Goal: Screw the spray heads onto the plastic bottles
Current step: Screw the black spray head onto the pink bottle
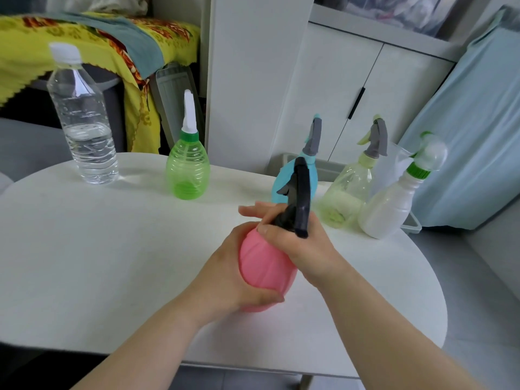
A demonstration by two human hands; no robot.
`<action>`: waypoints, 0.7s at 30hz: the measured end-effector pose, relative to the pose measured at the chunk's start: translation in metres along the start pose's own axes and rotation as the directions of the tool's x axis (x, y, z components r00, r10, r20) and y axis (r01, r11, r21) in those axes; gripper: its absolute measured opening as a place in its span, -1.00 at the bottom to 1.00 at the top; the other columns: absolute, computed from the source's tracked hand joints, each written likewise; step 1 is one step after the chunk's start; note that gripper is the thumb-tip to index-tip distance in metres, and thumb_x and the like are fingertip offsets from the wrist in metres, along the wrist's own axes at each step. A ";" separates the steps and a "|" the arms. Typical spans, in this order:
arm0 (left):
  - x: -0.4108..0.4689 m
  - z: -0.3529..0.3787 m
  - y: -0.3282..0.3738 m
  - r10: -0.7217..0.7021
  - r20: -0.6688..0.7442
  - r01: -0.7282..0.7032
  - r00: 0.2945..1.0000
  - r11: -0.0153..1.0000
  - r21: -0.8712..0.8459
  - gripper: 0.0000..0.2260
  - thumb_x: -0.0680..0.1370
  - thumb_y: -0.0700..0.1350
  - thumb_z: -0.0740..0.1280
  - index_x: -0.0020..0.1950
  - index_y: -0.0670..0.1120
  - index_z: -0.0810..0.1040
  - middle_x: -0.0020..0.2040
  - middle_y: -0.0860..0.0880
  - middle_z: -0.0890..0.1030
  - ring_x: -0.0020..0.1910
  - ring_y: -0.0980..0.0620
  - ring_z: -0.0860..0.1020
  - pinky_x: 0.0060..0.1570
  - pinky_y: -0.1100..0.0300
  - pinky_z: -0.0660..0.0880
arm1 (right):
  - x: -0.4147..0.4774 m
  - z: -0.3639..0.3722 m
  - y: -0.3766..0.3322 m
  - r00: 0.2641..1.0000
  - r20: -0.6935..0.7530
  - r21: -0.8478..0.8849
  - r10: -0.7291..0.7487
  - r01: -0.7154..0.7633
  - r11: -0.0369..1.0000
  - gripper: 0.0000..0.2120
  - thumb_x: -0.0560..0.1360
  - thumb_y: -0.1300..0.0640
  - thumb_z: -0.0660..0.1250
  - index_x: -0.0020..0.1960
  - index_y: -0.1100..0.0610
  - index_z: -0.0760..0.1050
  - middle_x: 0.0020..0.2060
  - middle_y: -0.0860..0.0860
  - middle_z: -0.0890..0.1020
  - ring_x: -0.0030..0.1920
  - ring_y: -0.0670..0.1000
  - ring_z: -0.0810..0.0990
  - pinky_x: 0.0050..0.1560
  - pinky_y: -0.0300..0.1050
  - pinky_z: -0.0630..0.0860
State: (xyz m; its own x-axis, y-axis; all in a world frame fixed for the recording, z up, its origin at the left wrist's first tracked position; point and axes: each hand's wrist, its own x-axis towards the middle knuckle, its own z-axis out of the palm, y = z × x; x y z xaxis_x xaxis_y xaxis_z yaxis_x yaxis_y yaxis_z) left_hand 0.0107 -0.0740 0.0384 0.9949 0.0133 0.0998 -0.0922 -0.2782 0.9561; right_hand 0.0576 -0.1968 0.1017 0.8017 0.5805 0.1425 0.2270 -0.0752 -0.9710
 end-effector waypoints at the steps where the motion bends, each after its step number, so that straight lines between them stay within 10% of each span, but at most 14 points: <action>1: 0.000 0.001 0.000 -0.005 -0.036 0.006 0.999 0.999 0.036 -0.29 -0.08 0.14 0.45 -0.12 0.58 0.13 -0.04 0.33 0.44 -0.09 0.56 0.38 -0.33 0.62 0.35 | 0.000 0.005 0.002 1.000 -0.018 -0.019 0.000 -0.001 1.000 -0.82 0.26 0.19 0.29 -0.44 -0.05 0.51 -0.18 -0.24 0.67 0.15 -0.28 0.48 0.26 -0.19 0.33; 10: 0.000 0.007 -0.005 0.034 -0.196 0.001 0.980 0.984 0.176 -0.26 0.01 0.13 0.48 0.07 0.34 0.18 -0.10 0.38 0.38 -0.10 0.24 0.43 -0.23 0.46 0.32 | 0.005 0.027 0.007 0.961 -0.274 -0.037 0.023 -0.034 0.999 -0.85 0.38 0.30 0.30 -0.34 0.13 0.51 -0.21 -0.23 0.64 -0.06 -0.44 0.49 -0.02 -0.54 0.37; 21: -0.003 -0.008 -0.005 0.250 -0.235 -0.125 0.939 0.887 0.444 -0.04 0.11 0.13 0.52 0.39 -0.07 0.16 0.35 0.07 0.30 0.34 0.14 0.25 0.34 0.23 0.08 | 0.003 0.029 0.003 0.944 -0.324 -0.131 -0.058 0.016 0.991 -0.80 0.37 0.24 0.36 -0.16 -0.06 0.50 -0.22 -0.22 0.59 -0.22 -0.36 0.52 -0.21 -0.57 0.36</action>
State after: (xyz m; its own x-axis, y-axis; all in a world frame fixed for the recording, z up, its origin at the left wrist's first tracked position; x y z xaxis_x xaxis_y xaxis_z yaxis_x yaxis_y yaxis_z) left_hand 0.0080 -0.0651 0.0351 0.9018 0.1686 0.3979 -0.1884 -0.6753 0.7131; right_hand 0.0446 -0.1717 0.0939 0.9231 0.2898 0.2529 0.3101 -0.1715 -0.9351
